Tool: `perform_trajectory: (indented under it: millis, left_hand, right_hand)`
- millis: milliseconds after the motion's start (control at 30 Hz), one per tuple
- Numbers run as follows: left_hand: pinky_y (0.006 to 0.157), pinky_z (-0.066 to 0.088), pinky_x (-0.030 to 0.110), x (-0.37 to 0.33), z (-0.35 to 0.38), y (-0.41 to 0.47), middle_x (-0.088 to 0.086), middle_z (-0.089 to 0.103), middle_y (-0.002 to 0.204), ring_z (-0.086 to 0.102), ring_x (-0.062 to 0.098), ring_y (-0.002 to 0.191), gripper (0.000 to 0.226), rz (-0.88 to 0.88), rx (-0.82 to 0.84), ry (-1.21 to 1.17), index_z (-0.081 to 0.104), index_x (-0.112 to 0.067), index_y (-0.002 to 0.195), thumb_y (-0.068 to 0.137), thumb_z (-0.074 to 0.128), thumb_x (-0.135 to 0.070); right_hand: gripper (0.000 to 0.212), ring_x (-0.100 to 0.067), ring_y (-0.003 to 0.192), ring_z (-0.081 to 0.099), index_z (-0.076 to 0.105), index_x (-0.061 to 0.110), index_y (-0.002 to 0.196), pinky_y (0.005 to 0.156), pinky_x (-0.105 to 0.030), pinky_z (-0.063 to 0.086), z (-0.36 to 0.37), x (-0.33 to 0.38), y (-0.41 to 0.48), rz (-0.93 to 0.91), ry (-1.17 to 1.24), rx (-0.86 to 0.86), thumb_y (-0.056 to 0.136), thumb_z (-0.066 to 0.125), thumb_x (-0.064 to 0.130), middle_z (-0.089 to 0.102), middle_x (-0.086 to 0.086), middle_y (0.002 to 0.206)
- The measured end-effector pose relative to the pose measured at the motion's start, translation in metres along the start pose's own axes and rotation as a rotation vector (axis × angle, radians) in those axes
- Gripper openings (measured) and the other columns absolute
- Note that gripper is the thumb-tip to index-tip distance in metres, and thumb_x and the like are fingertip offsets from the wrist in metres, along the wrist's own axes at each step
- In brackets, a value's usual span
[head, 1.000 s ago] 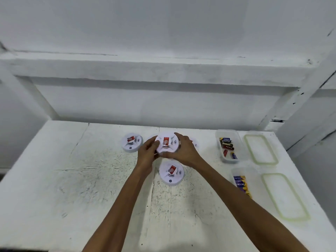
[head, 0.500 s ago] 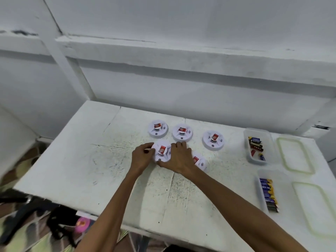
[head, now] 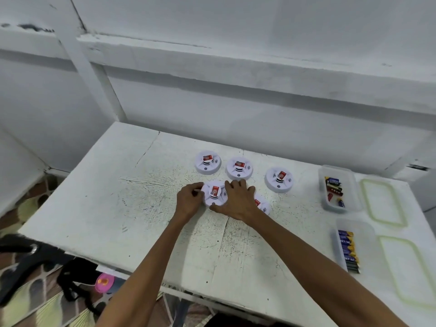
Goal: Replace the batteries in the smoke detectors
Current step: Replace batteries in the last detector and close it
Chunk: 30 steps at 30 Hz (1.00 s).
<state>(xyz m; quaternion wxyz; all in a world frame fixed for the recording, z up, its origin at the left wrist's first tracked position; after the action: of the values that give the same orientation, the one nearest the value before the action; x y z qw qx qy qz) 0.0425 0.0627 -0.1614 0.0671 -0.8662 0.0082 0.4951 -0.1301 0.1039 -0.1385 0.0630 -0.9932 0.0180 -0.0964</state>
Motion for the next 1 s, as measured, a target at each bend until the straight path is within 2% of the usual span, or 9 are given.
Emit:
perform_trajectory:
  millis: [133,233,333,433,567,667,767,867,1000]
  left_hand:
    - [0.093,0.055,0.039,-0.018,-0.004,-0.009,0.009,0.071,0.118,0.067,0.023,0.106,0.027,0.088,-0.16,-0.052,0.071,-0.009,0.12,0.094,0.063,-0.007]
    - [0.086,0.055,0.024,-0.055,0.011,-0.018,-0.002,0.071,0.117,0.066,0.01,0.1,0.028,0.32,-0.071,-0.037,0.069,-0.014,0.121,0.094,0.064,-0.007]
    - [0.083,0.05,0.01,-0.081,0.037,-0.025,-0.009,0.069,0.118,0.065,0.001,0.099,0.032,0.44,0.084,-0.038,0.068,-0.015,0.124,0.095,0.062,-0.005]
    - [0.086,0.048,0.011,-0.083,0.061,-0.023,-0.006,0.07,0.12,0.064,0.005,0.101,0.03,0.427,0.207,-0.006,0.068,-0.014,0.125,0.095,0.063,-0.007]
    - [0.083,0.042,0.001,-0.078,0.092,-0.024,0.003,0.07,0.125,0.064,0.01,0.105,0.033,0.394,0.338,0.077,0.067,-0.011,0.128,0.095,0.065,-0.01]
    - [0.08,0.042,-0.001,-0.07,0.107,-0.024,0.003,0.07,0.126,0.063,0.011,0.108,0.038,0.342,0.379,0.087,0.065,-0.011,0.131,0.094,0.069,-0.016]
    - [0.094,0.05,0.015,-0.066,0.117,-0.023,0.004,0.066,0.129,0.062,0.014,0.113,0.043,0.332,0.397,0.079,0.064,-0.01,0.132,0.091,0.073,-0.016]
    - [0.1,0.051,0.025,-0.065,0.129,-0.027,0.003,0.057,0.139,0.057,0.016,0.122,0.065,0.37,0.508,0.1,0.056,-0.01,0.141,0.081,0.083,-0.017]
    - [0.095,0.054,0.031,-0.065,0.134,-0.028,0.005,0.061,0.138,0.061,0.019,0.12,0.083,0.42,0.558,0.119,0.052,-0.012,0.145,0.072,0.091,-0.02]
  right_hand:
    - [0.085,-0.028,0.127,0.038,0.052,0.028,0.13,0.099,-0.049,0.032,-0.015,-0.018,-0.006,0.006,0.093,-0.012,0.068,0.055,0.086,0.052,-0.002,0.134]
    - [0.096,-0.025,0.128,0.039,0.046,0.029,0.14,0.098,-0.045,0.032,-0.02,-0.043,-0.019,0.019,0.056,0.008,0.065,0.055,0.089,0.048,0.0,0.141]
    - [0.109,-0.028,0.134,0.038,0.033,0.027,0.148,0.103,-0.05,0.035,-0.013,-0.064,-0.034,0.043,0.014,0.135,0.062,0.062,0.087,0.039,-0.002,0.148]
    - [0.119,-0.029,0.138,0.034,0.021,0.027,0.153,0.105,-0.052,0.039,-0.003,-0.073,-0.043,0.061,0.079,0.208,0.06,0.074,0.077,0.031,-0.005,0.153]
    - [0.123,-0.03,0.137,0.037,0.014,0.019,0.155,0.105,-0.045,0.043,0.0,-0.091,-0.049,0.106,0.25,0.134,0.062,0.084,0.059,0.035,-0.01,0.152]
    - [0.126,-0.026,0.138,0.038,0.01,0.024,0.156,0.108,-0.046,0.042,0.003,-0.103,-0.056,0.144,0.456,0.073,0.059,0.084,0.056,0.035,-0.005,0.155]
    - [0.123,-0.02,0.14,0.036,0.009,0.021,0.157,0.113,-0.038,0.036,0.003,-0.109,-0.063,0.165,0.614,0.002,0.062,0.084,0.046,0.033,-0.003,0.156]
    - [0.115,-0.014,0.133,0.043,0.015,0.014,0.156,0.101,-0.02,0.034,0.002,-0.117,-0.068,0.212,0.69,-0.051,0.068,0.088,0.028,0.042,-0.002,0.149]
    - [0.112,0.005,0.111,0.05,0.022,0.017,0.154,0.087,-0.003,0.035,-0.001,-0.123,-0.075,0.185,0.757,-0.112,0.067,0.09,0.028,0.055,0.006,0.134]
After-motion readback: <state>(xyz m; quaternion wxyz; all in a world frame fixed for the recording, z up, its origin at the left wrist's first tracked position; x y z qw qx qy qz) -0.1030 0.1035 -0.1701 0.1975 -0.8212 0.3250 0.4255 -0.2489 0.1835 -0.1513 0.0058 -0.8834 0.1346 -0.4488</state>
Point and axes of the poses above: each hand's wrist, its own y-axis towards the middle knuckle, its own z-axis out of the palm, x = y × z, the point moved 7 cm from there along y, towards the middle knuckle
